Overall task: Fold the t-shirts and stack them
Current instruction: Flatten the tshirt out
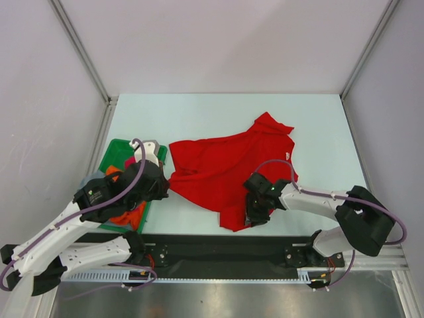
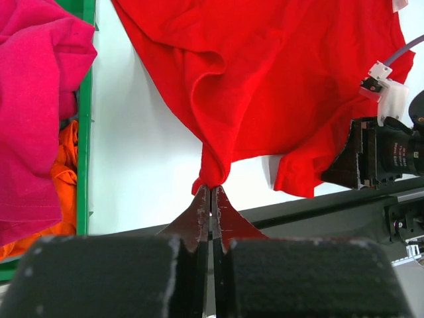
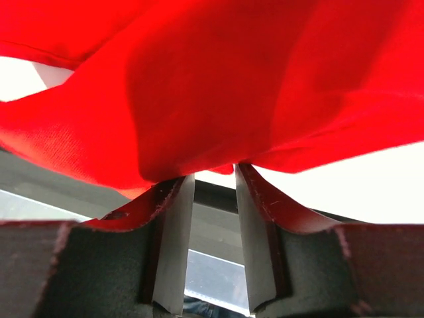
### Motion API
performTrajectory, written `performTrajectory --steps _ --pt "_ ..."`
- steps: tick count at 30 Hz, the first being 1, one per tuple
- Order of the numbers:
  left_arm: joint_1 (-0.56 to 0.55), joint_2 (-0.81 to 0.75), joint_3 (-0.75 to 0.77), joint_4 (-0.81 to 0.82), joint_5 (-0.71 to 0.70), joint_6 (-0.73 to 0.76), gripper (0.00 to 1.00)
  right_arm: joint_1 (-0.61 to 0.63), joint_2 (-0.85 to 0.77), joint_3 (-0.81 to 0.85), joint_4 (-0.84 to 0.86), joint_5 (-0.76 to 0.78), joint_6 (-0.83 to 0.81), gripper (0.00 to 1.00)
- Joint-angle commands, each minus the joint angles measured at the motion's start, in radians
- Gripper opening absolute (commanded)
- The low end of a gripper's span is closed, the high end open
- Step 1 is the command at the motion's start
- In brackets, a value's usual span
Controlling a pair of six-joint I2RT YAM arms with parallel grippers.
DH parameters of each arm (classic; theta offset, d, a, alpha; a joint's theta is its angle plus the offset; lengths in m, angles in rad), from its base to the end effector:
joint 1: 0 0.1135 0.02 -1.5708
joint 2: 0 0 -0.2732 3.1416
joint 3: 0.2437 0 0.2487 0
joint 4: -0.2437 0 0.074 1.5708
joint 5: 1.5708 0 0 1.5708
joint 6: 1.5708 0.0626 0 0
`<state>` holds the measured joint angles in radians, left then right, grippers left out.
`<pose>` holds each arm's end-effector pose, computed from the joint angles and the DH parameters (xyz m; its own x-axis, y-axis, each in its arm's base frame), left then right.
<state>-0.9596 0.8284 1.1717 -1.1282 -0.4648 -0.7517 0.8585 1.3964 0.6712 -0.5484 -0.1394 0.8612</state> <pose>0.1001 -0.0939 0.3607 -0.6719 -0.1048 -0.7332 0.1249 0.9597 -0.2517 0.1456 0.1819 0.1373 -0.9959 -0.0038 -0.0900 -0.0316 0.9506 0.3087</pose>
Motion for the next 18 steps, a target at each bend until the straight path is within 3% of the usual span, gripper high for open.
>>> performTrajectory --steps 1,9,11,13,15,18 --pt "0.007 -0.006 0.022 0.004 -0.003 -0.008 0.0 0.011 0.071 0.001 0.054 0.05 -0.021 0.36" --pt "0.009 -0.015 0.026 -0.007 -0.014 -0.017 0.0 0.034 0.09 0.007 -0.016 0.113 0.006 0.26" --pt "0.007 -0.02 0.023 -0.008 -0.012 -0.018 0.0 0.024 0.081 0.011 -0.028 0.126 0.006 0.22" --pt "0.009 -0.02 0.026 -0.01 -0.012 -0.018 0.01 0.007 0.058 0.036 -0.065 0.126 -0.002 0.11" --pt "0.007 -0.02 0.037 -0.015 -0.014 -0.018 0.0 -0.003 0.018 0.073 -0.161 0.138 -0.019 0.0" --pt "0.009 -0.012 0.088 -0.015 -0.018 -0.009 0.0 -0.061 -0.097 0.184 -0.349 0.19 -0.051 0.0"
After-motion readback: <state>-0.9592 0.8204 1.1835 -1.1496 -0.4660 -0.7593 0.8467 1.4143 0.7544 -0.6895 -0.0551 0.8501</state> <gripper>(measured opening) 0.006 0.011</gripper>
